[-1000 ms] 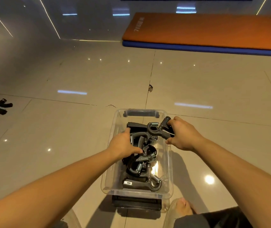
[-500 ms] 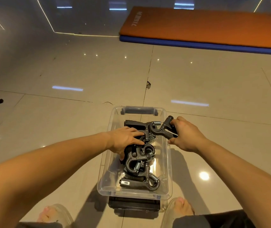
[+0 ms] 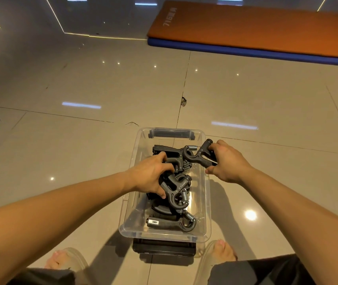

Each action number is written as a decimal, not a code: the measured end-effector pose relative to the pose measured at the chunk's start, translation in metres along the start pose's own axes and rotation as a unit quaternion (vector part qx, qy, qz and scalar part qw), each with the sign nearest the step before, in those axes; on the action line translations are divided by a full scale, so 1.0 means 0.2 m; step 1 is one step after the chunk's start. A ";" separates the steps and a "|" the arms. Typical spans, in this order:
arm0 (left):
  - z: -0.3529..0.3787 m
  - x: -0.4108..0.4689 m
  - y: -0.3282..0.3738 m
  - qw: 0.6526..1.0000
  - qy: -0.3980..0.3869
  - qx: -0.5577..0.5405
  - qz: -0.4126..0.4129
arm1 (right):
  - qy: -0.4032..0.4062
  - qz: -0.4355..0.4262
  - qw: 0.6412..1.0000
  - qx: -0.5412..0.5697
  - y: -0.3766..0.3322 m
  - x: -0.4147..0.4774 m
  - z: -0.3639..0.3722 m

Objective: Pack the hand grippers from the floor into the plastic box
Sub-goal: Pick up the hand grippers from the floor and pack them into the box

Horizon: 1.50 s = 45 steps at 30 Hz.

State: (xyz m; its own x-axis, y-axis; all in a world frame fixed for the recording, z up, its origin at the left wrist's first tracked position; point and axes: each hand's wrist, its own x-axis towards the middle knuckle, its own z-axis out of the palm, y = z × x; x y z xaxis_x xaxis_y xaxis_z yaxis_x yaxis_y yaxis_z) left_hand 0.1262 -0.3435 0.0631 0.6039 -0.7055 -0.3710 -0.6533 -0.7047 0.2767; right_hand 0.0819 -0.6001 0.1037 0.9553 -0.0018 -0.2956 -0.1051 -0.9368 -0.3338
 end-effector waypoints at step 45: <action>0.28 -0.27 0.24 0.962 -0.041 -0.180 -0.200 | -0.012 -0.030 0.999 -0.030 -0.07 -0.03 -0.01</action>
State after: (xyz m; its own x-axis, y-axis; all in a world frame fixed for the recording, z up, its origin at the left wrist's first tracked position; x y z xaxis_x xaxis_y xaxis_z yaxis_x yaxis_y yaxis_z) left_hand 0.0356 -0.3350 0.0476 0.7271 -0.3741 -0.5757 -0.1661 -0.9094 0.3813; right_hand 0.0784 -0.5883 0.1127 0.9524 0.0633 -0.2981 -0.0300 -0.9540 -0.2984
